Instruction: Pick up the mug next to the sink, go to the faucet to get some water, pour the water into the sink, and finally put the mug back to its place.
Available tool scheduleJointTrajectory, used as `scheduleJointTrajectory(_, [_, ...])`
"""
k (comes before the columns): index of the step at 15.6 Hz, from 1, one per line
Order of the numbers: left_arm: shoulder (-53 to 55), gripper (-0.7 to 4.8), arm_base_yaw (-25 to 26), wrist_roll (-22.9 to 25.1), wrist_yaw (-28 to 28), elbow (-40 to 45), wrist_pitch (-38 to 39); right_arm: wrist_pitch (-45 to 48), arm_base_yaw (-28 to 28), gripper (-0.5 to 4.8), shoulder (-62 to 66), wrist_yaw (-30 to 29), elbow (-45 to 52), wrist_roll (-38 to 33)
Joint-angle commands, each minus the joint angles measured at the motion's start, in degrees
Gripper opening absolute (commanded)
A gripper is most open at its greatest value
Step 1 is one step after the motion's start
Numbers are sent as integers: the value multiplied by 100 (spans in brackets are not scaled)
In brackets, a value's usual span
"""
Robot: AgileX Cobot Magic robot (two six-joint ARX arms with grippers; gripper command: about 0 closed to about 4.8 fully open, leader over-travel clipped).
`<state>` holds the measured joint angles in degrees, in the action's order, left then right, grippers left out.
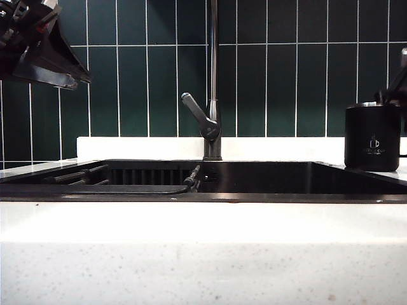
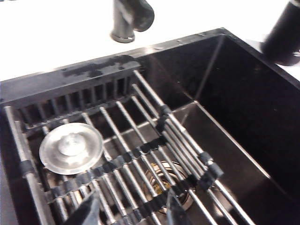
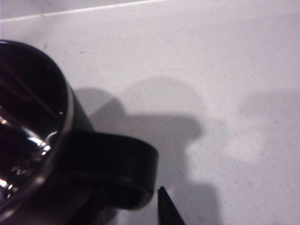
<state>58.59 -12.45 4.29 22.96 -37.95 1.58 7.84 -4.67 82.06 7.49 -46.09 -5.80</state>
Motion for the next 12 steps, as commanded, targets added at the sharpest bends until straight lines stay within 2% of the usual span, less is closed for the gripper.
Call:
scheduleJointTrajectory(1, [-144, 177, -4, 61, 17, -4, 260, -302, -2, 153, -398, 55, -9, -20])
scheduleJointTrajectory(3, [-455, 109, -4, 350, -221, -4, 544, -785, -2, 147, -756, 50, -9, -20])
scheduleJointTrajectory(4, [-802, 100, -2, 448, -391, -4, 820, -1016, -2, 108, -1097, 26, 52, -20])
scheduleJointTrajectory(5, [-1108, 63, -2, 533, -625, -4, 1126, -1014, 0, 70, -1434, 13, 166, -22])
scheduleJointTrajectory(7, [-1620, 48, -2, 763, -946, -2, 1534, -1025, 0, 65, -1904, -42, 308, -22])
scheduleJointTrajectory(10, [-2430, 40, -2, 721, -1097, -2, 1974, -1224, 101, 61, -2612, -166, 553, -20])
scheduleJointTrajectory(12, [-2994, -3, -2, 481, -1108, -2, 2472, -1235, 299, 48, -3254, -164, 807, -22])
